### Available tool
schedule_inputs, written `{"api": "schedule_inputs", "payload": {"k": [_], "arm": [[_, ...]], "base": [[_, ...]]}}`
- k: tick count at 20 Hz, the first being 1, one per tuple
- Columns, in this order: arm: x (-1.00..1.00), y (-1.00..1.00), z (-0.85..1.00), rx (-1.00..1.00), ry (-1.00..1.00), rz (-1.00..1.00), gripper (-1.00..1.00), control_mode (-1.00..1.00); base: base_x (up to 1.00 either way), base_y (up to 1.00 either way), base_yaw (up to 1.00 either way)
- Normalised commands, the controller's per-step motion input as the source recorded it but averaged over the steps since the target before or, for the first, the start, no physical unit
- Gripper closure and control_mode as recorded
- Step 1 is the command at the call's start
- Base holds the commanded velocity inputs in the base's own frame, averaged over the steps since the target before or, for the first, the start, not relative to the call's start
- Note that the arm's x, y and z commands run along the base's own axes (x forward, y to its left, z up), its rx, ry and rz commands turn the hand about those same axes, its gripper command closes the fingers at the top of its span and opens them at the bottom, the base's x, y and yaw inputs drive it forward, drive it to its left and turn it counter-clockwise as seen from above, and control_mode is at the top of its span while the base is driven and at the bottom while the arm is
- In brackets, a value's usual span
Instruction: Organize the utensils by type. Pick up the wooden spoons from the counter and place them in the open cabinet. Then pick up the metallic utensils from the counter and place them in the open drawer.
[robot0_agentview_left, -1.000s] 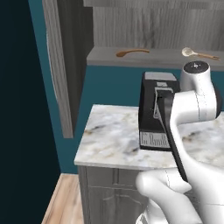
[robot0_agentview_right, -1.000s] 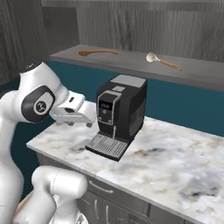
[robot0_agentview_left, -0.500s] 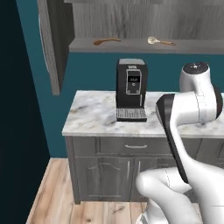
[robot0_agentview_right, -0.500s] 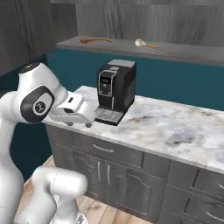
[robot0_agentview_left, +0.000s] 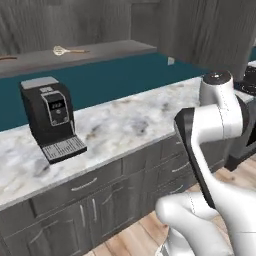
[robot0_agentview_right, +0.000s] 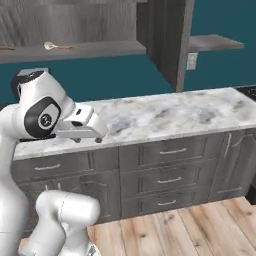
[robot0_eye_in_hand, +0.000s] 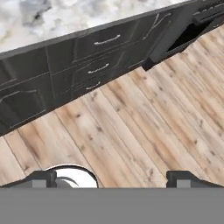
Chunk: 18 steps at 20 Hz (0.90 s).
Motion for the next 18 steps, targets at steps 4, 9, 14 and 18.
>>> {"api": "schedule_inputs", "payload": {"k": [4,9,14,18], "arm": [[0.00,0.00,0.00,0.00,0.00,0.00,-1.00,1.00],[0.00,0.00,0.00,0.00,0.00,0.00,-1.00,1.00],[0.00,0.00,0.00,0.00,0.00,0.00,-1.00,1.00],[0.00,0.00,0.00,0.00,0.00,0.00,-1.00,1.00]], "base": [[0.00,0.08,-1.00],[0.01,-0.06,-1.00],[0.37,-0.29,-0.67],[0.74,-0.22,-0.37]]}}
